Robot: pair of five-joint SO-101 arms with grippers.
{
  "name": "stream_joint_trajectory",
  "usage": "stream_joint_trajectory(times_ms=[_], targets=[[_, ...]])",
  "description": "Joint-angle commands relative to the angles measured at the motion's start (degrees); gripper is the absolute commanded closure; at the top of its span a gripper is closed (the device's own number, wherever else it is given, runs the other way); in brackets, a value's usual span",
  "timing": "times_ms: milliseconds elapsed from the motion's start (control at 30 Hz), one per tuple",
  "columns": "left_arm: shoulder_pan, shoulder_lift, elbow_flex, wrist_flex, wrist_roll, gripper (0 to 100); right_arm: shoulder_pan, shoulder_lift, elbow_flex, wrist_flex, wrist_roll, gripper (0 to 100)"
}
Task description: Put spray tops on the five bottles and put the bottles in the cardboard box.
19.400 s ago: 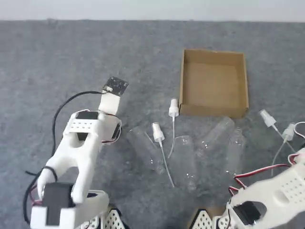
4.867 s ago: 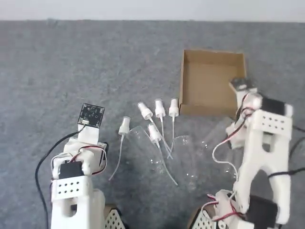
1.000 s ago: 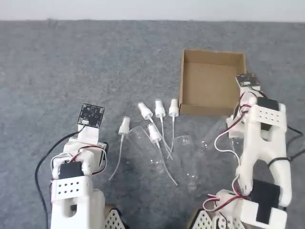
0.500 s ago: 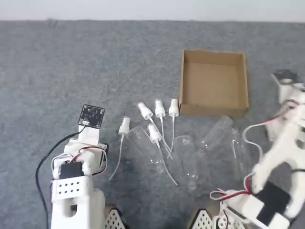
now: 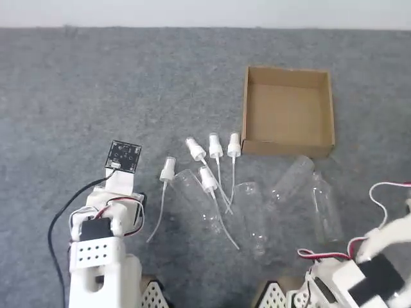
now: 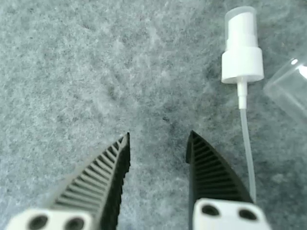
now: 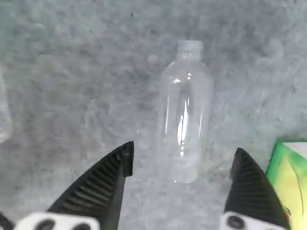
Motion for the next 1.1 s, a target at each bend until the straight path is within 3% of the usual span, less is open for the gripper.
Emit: stream_joint_trajectory(times_ms=[0, 133, 467, 600, 800, 1067], targets=[[0.18, -1.49, -0.57, -1.32, -0.53, 82, -1.19, 1.63, 0.26, -3.47, 0.53, 72.4], [0.18, -1.49, -0.57, -1.32, -0.53, 82, -1.89, 8.04, -2.2, -7.08, -4.22, 72.4], [0.18, -1.49, -0.48, -1.32, -0.53, 82, -2.07, 24.31, -10.64, -7.34, -4.57, 73.3], [0.18, -1.49, -0.48, -1.58, -0.53, 82, -3.56, 27.82, -10.55, -7.16, -4.84, 84.0], [-0.26, -1.14, -2.68, -2.64, -0.62, 82, -6.9, 28.35, -10.9, -4.09, -12.92, 98.1], [4.22, -0.88, -18.24, 11.16, -2.81, 82, -10.77, 26.15, -10.81, -2.15, -19.96, 99.3]])
